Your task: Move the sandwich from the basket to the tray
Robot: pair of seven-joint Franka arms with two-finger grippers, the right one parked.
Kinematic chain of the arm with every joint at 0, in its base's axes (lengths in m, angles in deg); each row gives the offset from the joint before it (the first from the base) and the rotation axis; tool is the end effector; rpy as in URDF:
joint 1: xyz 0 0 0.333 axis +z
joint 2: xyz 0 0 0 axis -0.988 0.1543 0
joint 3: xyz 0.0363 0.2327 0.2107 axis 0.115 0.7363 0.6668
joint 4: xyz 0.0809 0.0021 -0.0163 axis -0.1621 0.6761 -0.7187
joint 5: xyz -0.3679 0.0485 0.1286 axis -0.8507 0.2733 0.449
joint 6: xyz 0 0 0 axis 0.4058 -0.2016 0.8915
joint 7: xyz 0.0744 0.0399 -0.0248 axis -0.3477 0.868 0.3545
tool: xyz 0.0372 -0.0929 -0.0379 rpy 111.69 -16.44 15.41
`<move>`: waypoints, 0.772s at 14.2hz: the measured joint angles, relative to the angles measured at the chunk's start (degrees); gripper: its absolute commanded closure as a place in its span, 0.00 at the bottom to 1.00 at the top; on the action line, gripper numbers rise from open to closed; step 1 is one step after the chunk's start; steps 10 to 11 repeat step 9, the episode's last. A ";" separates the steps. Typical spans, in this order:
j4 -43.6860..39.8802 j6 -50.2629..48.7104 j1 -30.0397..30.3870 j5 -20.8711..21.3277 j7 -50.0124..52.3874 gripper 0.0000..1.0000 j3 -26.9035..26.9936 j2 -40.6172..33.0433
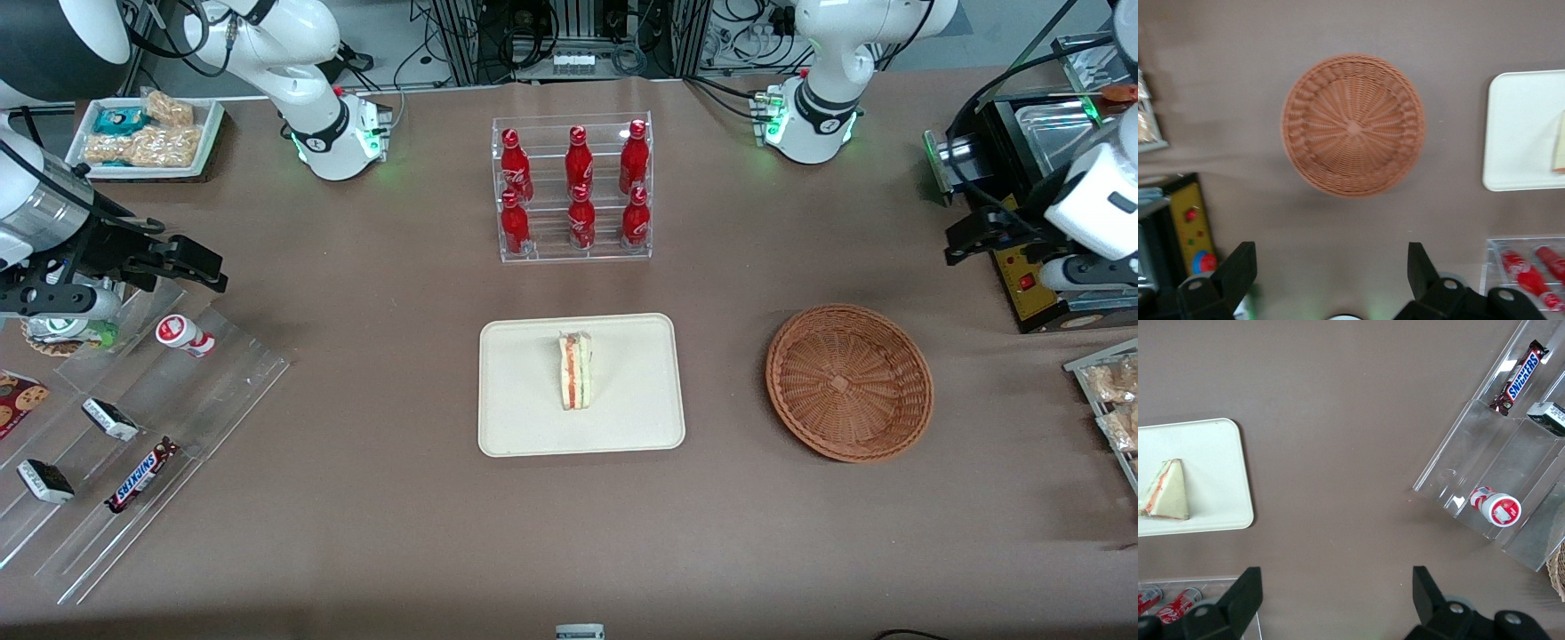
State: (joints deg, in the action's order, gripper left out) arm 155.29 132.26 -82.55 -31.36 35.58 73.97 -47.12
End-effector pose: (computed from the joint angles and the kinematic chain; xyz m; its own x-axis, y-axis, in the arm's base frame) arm 0.5525 -0.0180 0.6163 0.9971 -0.0285 -0.0702 -0.0301 -0.9993 -0.0212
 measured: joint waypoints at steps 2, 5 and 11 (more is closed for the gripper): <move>0.01 0.11 -0.38 1.18 -0.61 0.00 0.13 0.32; 0.04 0.11 -1.36 1.21 -0.61 0.00 0.06 0.50; 0.49 0.11 -1.44 1.22 -0.61 0.00 0.04 0.70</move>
